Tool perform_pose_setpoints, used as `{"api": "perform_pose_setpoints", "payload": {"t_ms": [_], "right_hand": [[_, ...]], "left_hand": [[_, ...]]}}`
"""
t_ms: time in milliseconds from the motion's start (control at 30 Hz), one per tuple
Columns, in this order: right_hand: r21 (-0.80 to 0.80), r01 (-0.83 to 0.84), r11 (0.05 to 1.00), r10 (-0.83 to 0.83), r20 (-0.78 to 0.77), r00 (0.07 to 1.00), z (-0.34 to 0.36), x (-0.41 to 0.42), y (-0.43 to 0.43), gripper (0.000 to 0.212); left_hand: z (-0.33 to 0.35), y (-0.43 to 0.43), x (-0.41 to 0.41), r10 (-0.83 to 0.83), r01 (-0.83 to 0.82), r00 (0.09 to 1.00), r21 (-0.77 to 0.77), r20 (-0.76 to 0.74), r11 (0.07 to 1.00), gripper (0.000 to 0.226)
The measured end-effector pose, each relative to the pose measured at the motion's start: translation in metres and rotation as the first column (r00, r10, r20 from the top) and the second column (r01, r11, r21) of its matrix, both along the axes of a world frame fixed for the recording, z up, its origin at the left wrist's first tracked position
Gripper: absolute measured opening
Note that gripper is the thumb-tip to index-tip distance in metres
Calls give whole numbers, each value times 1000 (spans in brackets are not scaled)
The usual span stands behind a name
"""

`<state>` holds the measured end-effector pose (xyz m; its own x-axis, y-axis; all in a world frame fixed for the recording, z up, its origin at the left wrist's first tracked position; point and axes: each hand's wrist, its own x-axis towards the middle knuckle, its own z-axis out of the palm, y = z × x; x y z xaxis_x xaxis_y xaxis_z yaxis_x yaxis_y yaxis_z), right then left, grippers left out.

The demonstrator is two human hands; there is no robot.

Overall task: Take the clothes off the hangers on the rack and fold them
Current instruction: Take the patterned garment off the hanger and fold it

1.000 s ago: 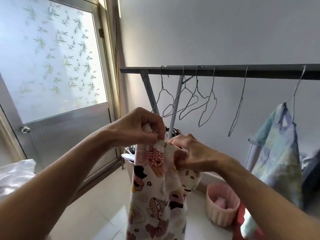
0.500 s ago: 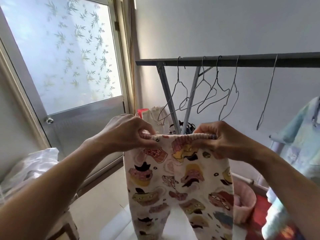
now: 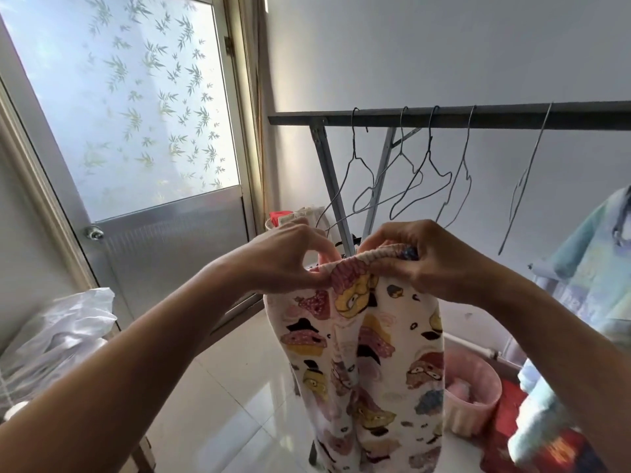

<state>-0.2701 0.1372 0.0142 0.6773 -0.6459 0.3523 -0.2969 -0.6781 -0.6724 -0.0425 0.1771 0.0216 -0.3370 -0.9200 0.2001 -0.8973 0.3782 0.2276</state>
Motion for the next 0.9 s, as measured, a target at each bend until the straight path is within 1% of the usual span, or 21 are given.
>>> {"api": "perform_pose_setpoints", "payload": {"t_ms": [133, 200, 267, 367, 433, 500, 533, 600, 667, 767, 833, 900], "right_hand": [[59, 49, 997, -51, 20, 999, -4, -6, -1, 13], [110, 65, 992, -71, 50, 996, -5, -9, -1, 13], [174, 60, 983, -76, 84, 994, -8, -12, 1, 16], [275, 16, 961, -59, 150, 987, -12, -13, 4, 28], [333, -17, 943, -55, 207, 977, -16, -11, 6, 30], [356, -36, 934, -57, 245, 968, -21, -8, 6, 29], [351, -38, 936, -56, 255, 965, -23, -7, 6, 27], [344, -42, 938, -60, 281, 958, -28, -3, 7, 21], [322, -31, 946, -75, 312, 947, -30, 0, 6, 21], [287, 1, 958, -111, 368, 923, -31, 3, 2, 28], [323, -61, 944, -84, 415, 906, -31, 4, 1, 33], [366, -131, 921, -61, 470, 880, -30, 5, 3, 30]], "left_hand": [[1, 1, -4, -11, 10, 1000, 47, 20, 999, 7], [-1, 3, -6, -52, 52, 999, 67, -9, 996, 4], [-4, 4, -5, -123, 126, 991, 53, -56, 991, 2], [-10, 4, -4, -185, 185, 974, -16, -128, 983, 18], [-14, 6, -5, -214, 204, 955, -70, -204, 977, 30], [-18, 6, -5, -243, 218, 928, -116, -283, 969, 36], [-20, 6, -5, -260, 224, 914, -148, -312, 963, 36], [-22, 7, -5, -303, 241, 883, -208, -358, 948, 30], [-22, 8, -6, -341, 261, 848, -240, -405, 935, 24], [-18, 11, -7, -346, 276, 769, -209, -538, 938, 23], [-13, 13, -6, -332, 292, 714, -169, -616, 941, 27], [-8, 14, -5, -313, 312, 680, -125, -663, 942, 35]]}}
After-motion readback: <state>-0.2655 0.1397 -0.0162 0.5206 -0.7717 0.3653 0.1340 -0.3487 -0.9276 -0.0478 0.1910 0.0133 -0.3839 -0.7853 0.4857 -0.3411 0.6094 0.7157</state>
